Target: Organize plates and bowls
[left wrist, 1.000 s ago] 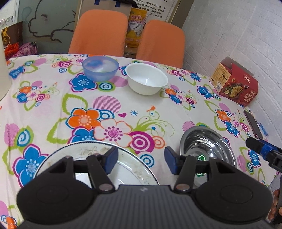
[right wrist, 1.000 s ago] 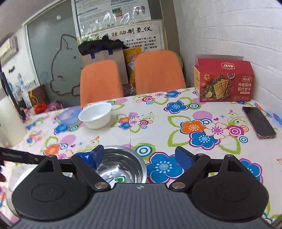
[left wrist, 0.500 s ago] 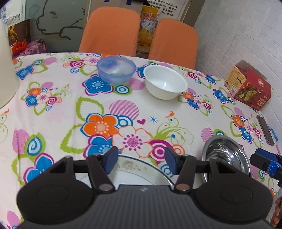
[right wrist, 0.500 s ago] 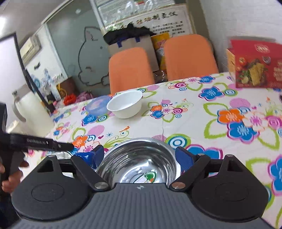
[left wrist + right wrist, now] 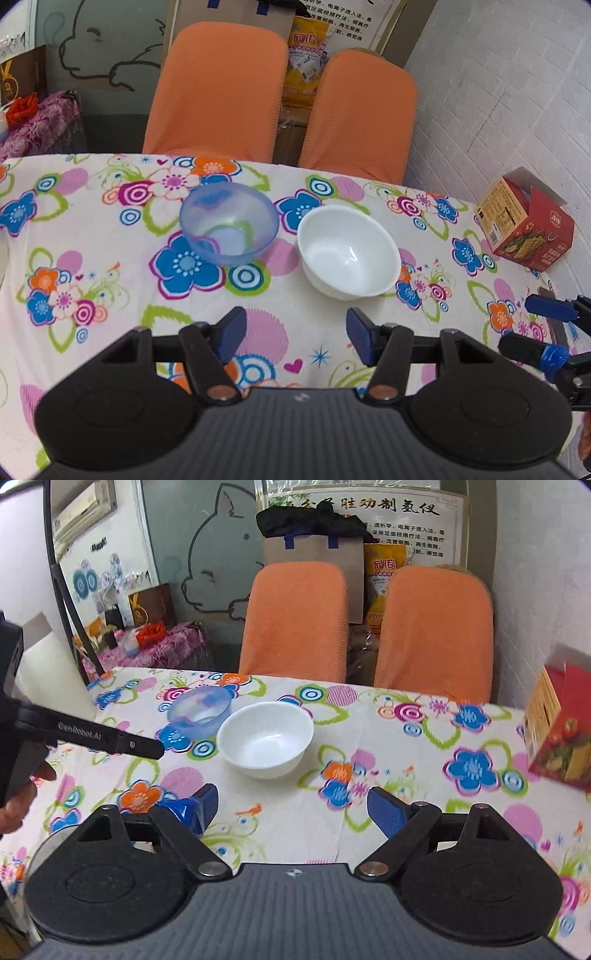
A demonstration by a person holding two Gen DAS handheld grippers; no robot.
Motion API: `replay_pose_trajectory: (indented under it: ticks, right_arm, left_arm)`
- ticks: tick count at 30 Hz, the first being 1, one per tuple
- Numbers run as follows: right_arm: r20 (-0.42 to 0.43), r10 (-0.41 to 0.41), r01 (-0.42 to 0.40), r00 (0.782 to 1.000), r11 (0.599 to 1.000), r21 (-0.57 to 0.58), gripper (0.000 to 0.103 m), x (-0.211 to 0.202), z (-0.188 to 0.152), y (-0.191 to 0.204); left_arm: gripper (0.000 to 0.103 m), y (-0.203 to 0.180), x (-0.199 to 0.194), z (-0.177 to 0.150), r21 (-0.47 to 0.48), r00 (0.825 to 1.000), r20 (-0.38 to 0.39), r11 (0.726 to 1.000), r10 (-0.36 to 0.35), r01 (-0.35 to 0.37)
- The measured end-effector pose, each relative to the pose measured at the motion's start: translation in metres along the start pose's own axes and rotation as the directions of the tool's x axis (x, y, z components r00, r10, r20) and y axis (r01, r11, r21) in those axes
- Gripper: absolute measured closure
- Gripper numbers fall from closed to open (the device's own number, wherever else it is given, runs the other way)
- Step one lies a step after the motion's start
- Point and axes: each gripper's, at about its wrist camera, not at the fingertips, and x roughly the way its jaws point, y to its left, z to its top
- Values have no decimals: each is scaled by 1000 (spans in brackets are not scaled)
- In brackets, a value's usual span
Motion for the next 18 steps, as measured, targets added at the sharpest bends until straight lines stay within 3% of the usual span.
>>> replay_pose_trajectory:
  ticks: [5,9,15,18]
  right_arm:
    - [-62,17,-22,998,997,-80,28,39,4,-3]
    - [-111,36,-49,993,991,-122,28,72,1,-3]
    - [-146,26,-59,989,972,-227,28,110,4,5]
    - [-152,51,-85,987,970,-226,28,119,4,3]
  left_arm:
    - [44,-18,25,44,102,1000,30,995,8,-11]
    - [44,-28,64,66,216,999,1,976,41,-40]
    - [44,-44,113,82,406,998,-49,914,35,-13]
    - [44,-46,131,90,460,996,-87,887,-5,44]
